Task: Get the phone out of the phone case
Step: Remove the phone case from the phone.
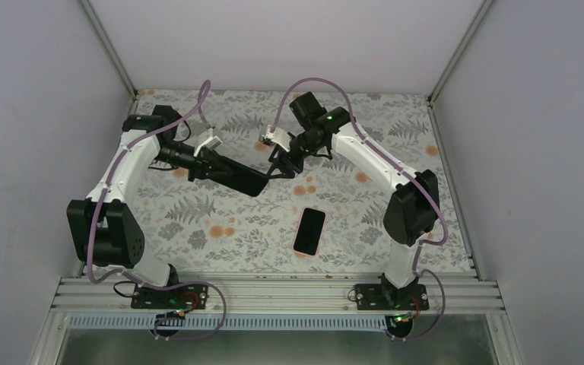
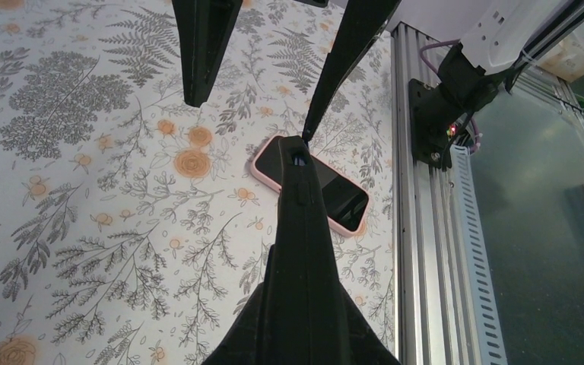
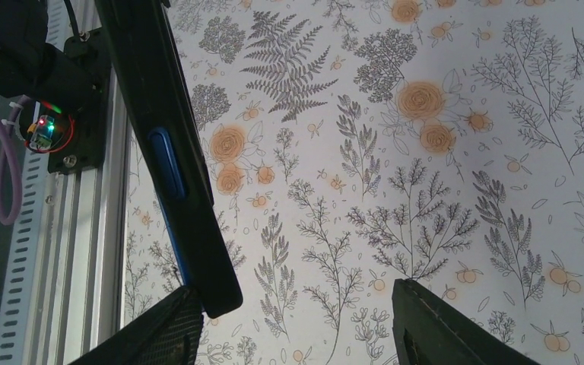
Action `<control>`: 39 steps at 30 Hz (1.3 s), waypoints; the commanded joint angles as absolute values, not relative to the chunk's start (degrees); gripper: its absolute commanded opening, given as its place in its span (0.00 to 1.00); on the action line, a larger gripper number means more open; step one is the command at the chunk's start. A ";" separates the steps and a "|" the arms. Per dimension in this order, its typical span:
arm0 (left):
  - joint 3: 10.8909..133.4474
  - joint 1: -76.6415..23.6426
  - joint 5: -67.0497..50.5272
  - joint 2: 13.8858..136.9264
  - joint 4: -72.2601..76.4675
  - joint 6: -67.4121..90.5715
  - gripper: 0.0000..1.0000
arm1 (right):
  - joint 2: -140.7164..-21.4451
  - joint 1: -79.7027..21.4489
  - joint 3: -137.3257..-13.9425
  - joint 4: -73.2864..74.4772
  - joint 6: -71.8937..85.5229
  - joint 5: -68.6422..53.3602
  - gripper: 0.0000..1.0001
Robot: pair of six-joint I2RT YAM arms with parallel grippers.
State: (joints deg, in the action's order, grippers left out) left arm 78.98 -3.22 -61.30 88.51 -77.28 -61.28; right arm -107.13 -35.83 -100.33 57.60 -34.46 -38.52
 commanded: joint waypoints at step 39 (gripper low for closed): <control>87.17 -2.93 -74.10 89.75 -77.81 -65.29 0.02 | -113.20 -43.09 -109.01 58.76 -34.19 -46.60 0.83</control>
State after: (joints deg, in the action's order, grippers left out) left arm 81.49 -4.23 -57.69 87.05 -77.91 -63.68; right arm -112.84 -37.58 -107.28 60.12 -33.69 -37.12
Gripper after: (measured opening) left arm 0.099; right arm 0.825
